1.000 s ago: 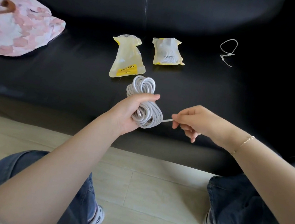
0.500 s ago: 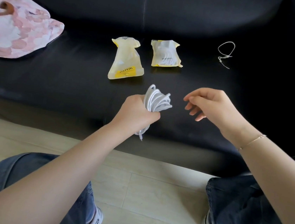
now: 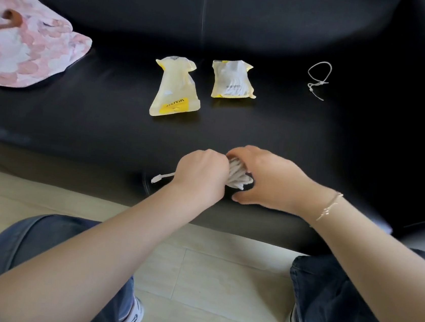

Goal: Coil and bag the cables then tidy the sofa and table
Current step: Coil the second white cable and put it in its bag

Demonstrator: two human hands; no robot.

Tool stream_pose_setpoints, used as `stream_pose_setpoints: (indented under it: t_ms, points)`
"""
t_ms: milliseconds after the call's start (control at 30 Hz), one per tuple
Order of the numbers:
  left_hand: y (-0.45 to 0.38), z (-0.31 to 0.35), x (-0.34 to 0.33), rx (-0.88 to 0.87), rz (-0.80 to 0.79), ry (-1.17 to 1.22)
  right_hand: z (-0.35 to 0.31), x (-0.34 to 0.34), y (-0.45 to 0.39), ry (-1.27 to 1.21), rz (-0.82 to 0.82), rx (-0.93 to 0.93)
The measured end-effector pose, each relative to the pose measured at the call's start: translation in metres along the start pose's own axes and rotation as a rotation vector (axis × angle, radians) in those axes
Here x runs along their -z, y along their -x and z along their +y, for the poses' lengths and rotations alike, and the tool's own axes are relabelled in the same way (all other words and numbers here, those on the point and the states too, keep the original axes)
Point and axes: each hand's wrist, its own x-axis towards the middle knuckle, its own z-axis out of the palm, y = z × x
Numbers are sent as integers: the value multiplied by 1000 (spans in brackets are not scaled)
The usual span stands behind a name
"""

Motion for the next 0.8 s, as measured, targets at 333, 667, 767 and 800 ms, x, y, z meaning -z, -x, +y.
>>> stream_pose_setpoints:
  t_ms: [333,667,767,800]
  points:
    - [2,22,7,-16,38,-45,-4,-6,-7,211,47,-86]
    - [4,-7,15,10,-144,143,-8,-2,2,229,183,92]
    - [1,-8,11,-27,-33,144,-6,5,4,201,223,98]
    - [-1,-7,10,-34,-7,138,-4,8,4,173,231,89]
